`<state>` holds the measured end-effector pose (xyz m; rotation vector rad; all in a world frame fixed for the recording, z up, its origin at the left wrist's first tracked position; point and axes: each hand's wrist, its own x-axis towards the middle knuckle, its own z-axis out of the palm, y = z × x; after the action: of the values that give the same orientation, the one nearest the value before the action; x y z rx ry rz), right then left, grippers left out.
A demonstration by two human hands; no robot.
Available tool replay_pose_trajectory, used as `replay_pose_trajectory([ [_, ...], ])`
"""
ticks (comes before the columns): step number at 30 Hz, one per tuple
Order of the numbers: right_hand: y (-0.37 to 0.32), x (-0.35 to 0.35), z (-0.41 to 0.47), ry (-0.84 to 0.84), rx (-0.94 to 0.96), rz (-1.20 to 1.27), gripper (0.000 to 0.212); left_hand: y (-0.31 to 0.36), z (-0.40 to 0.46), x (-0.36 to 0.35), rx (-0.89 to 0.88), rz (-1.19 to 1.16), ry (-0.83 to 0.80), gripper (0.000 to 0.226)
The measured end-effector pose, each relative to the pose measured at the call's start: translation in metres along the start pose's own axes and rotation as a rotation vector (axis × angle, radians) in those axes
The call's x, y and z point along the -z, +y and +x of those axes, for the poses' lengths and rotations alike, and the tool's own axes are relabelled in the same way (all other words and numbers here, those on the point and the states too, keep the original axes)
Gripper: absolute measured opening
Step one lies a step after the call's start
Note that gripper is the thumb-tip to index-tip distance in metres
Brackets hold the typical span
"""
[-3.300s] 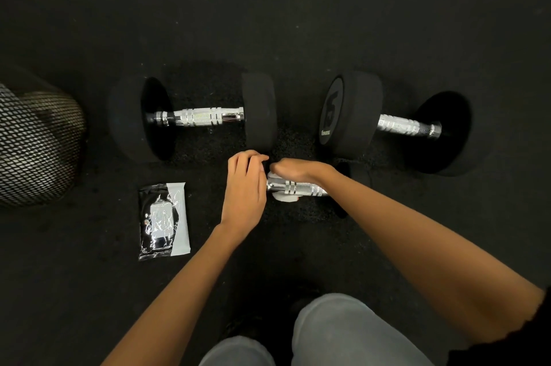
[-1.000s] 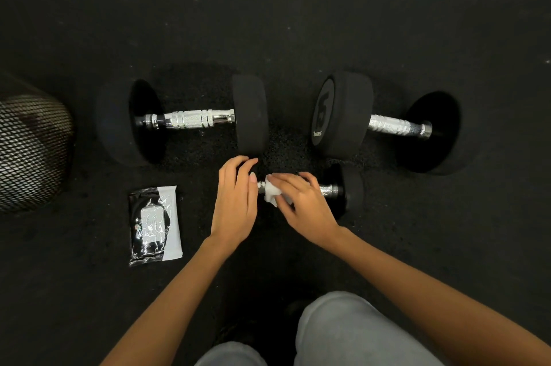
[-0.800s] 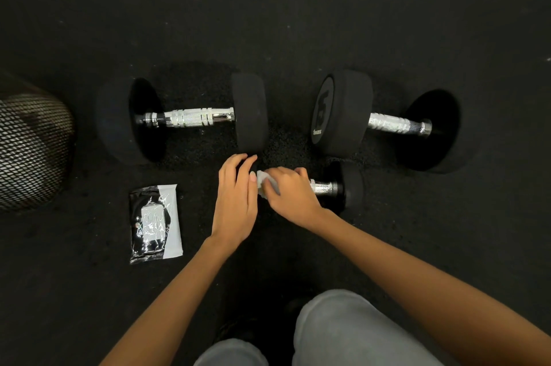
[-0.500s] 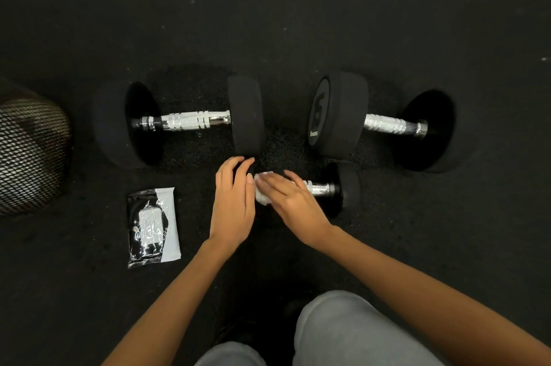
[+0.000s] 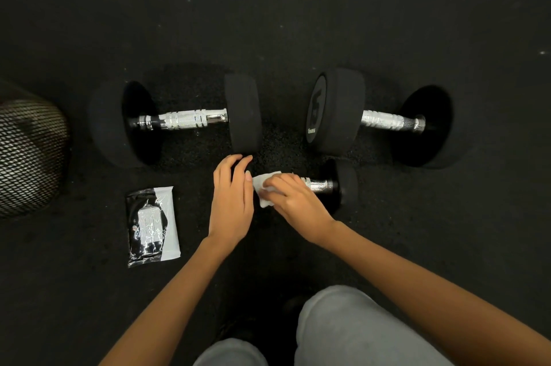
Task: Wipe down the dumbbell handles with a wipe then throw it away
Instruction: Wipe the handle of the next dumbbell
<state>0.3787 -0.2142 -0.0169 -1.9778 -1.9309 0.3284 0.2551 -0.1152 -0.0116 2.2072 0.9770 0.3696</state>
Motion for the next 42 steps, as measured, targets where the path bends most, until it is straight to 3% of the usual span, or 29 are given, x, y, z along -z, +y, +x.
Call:
replay_pose_trajectory([
  [7,-0.005,0.011,0.011,-0.083,-0.089,0.166,0.014,-0.001,-0.001,0.0,-0.008,0.02,-0.018,0.048],
  [11,-0.01,0.024,0.018,-0.244,-0.381,0.529,0.019,-0.002,0.0,0.0,-0.012,0.015,-0.017,0.047],
  [13,-0.007,0.023,0.022,-0.245,-0.48,0.603,0.02,-0.002,-0.001,0.001,-0.019,0.019,-0.016,0.047],
  [20,-0.005,0.008,0.026,0.047,-0.393,0.253,0.031,-0.002,-0.001,0.002,-0.012,0.002,-0.014,0.047],
  [24,0.001,0.001,0.009,-0.005,-0.147,0.02,0.037,-0.003,-0.001,0.001,-0.012,-0.004,-0.016,0.047],
  [36,-0.007,-0.013,0.025,-0.075,-0.222,0.034,0.033,-0.004,0.0,0.0,-0.011,-0.02,-0.012,0.044],
  [42,0.009,-0.004,-0.005,0.007,-0.155,0.034,0.032,-0.004,-0.003,0.001,-0.032,0.0,-0.022,0.045],
])
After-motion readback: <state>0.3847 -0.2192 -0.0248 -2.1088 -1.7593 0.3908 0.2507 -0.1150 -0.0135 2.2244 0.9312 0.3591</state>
